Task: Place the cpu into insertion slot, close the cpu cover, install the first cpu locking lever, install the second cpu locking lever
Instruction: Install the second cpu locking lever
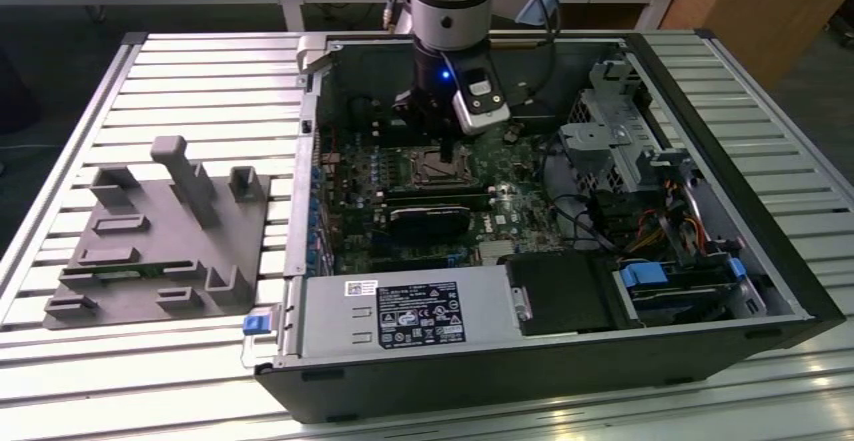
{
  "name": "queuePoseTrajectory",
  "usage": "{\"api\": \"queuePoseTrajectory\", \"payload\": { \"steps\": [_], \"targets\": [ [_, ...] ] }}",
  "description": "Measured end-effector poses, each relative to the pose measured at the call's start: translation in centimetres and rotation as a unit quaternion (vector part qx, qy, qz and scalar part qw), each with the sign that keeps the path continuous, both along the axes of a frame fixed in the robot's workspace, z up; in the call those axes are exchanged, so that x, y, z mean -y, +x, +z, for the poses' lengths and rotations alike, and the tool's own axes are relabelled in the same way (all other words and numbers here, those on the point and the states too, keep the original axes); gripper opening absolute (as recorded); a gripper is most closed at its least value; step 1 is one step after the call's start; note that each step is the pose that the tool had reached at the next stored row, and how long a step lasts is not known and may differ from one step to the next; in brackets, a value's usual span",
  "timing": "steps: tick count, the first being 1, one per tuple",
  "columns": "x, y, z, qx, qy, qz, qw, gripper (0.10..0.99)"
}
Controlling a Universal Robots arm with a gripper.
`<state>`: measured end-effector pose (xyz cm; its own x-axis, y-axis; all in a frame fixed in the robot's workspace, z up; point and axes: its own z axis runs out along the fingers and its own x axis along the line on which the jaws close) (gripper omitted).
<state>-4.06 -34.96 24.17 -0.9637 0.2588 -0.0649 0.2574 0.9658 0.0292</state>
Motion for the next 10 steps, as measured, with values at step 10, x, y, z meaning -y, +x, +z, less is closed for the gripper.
{"api": "queuePoseTrajectory", "payload": {
  "steps": [10],
  "targets": [
    [0.69, 0.00, -0.26, 0.0000, 0.0000, 0.031, 0.9995, 0.106]
  ]
}}
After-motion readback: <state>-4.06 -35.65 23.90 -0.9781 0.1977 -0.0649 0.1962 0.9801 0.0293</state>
